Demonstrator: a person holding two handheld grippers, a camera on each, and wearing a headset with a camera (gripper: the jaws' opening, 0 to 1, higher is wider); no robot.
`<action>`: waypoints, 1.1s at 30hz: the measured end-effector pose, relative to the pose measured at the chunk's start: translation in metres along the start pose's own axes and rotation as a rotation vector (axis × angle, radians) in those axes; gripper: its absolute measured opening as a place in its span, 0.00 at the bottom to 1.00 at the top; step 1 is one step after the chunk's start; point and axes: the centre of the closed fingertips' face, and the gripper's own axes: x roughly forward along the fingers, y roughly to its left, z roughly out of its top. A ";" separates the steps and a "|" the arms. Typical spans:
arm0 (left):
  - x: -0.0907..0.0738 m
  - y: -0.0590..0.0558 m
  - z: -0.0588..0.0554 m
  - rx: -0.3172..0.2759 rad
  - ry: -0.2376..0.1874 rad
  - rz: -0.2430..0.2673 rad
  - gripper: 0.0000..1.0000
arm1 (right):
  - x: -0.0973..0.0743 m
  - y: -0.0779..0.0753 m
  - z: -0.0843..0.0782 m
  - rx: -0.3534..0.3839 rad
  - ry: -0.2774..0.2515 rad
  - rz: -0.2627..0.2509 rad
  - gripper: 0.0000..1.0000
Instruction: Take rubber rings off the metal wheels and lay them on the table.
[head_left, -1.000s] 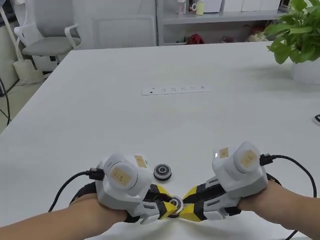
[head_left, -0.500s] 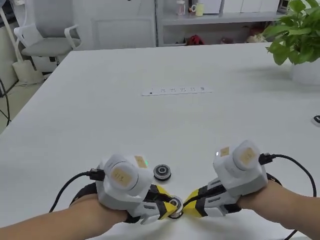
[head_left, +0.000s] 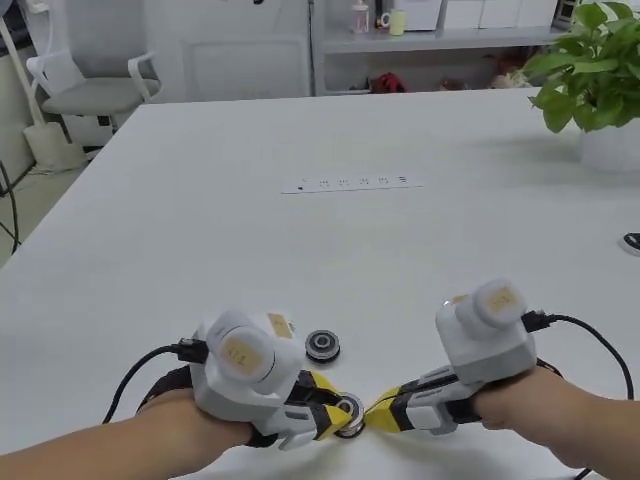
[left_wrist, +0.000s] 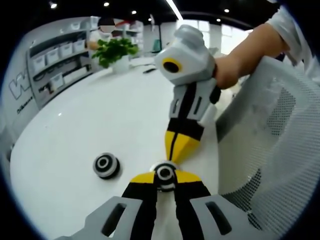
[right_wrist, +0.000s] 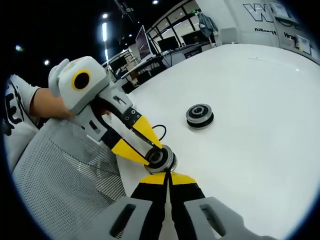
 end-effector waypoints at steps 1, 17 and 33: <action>0.000 0.000 0.000 0.000 0.000 0.000 0.13 | 0.000 0.000 0.000 0.000 -0.003 0.000 0.00; 0.000 0.000 -0.001 0.005 0.003 0.007 0.12 | -0.007 0.001 0.014 0.155 -0.109 0.033 0.00; 0.001 0.001 0.000 0.007 0.012 0.018 0.12 | -0.006 0.007 0.018 0.152 -0.114 0.058 0.00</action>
